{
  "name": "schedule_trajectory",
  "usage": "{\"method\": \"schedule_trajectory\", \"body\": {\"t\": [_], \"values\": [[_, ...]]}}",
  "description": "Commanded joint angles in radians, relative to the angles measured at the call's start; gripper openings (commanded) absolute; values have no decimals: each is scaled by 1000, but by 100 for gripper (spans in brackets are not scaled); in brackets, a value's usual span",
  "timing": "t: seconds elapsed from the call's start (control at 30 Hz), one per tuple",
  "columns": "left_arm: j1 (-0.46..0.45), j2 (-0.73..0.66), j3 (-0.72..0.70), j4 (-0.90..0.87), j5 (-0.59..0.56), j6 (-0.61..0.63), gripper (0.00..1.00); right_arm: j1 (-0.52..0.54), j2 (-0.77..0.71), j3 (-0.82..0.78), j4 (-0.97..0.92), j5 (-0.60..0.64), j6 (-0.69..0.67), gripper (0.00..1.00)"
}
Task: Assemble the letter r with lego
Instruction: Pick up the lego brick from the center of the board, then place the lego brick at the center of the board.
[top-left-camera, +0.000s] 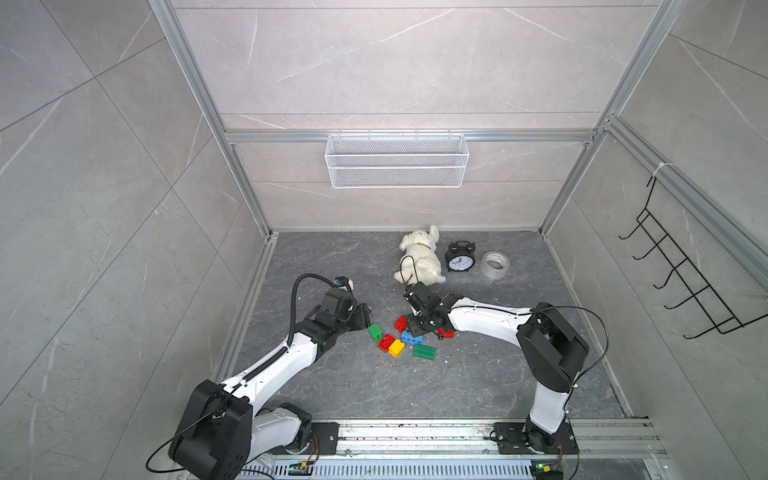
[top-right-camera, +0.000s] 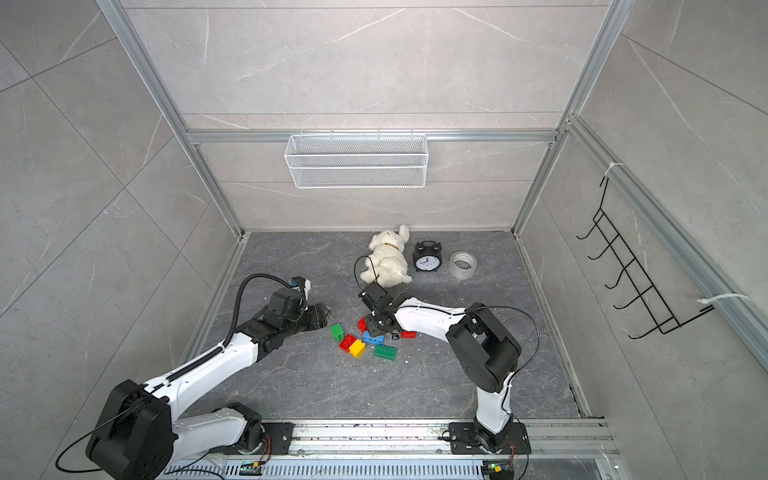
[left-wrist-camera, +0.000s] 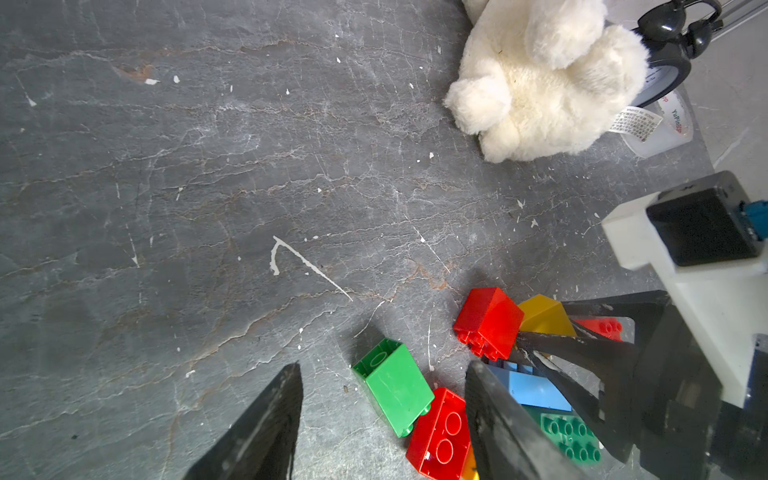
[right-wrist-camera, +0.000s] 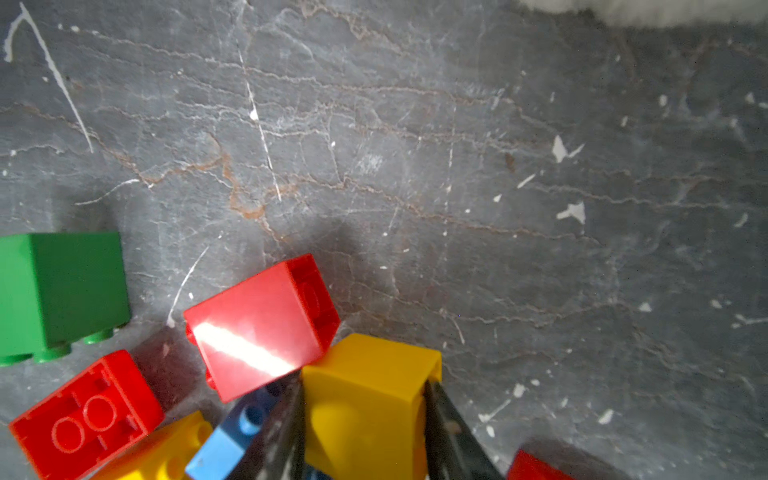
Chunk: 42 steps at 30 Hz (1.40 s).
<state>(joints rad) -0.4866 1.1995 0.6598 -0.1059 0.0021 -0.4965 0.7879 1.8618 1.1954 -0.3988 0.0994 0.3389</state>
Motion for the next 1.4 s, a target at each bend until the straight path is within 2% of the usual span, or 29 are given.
{"method": "schedule_trajectory", "body": {"t": [0.0, 0.27, 0.43, 0.57, 0.7, 0.77, 0.9, 1.13, 1.37], "values": [[-17, -13, 45, 38, -3, 59, 66, 1, -48, -26, -12, 22, 0, 39], [-26, -61, 82, 126, 62, 232, 65, -16, -216, -12, -37, -46, -14, 38], [-33, -115, -39, 405, 166, 378, 65, -61, -324, 18, -37, -208, -15, 38], [-47, -162, -179, 650, 311, 570, 70, -107, -391, 50, -38, -364, -8, 38], [-91, -189, -221, 662, 358, 751, 70, -136, -425, 73, -30, -489, -2, 38], [-132, -187, -226, 665, 342, 813, 70, -136, -428, 86, -31, -540, -8, 38], [-174, -156, -217, 719, 342, 836, 70, -136, -424, 92, -22, -597, -11, 38], [-214, -90, -188, 804, 350, 799, 69, -136, -422, 84, -17, -633, -13, 38], [-241, -88, -198, 882, 235, 814, 67, -136, -415, 69, -33, -646, -31, 38]]}}
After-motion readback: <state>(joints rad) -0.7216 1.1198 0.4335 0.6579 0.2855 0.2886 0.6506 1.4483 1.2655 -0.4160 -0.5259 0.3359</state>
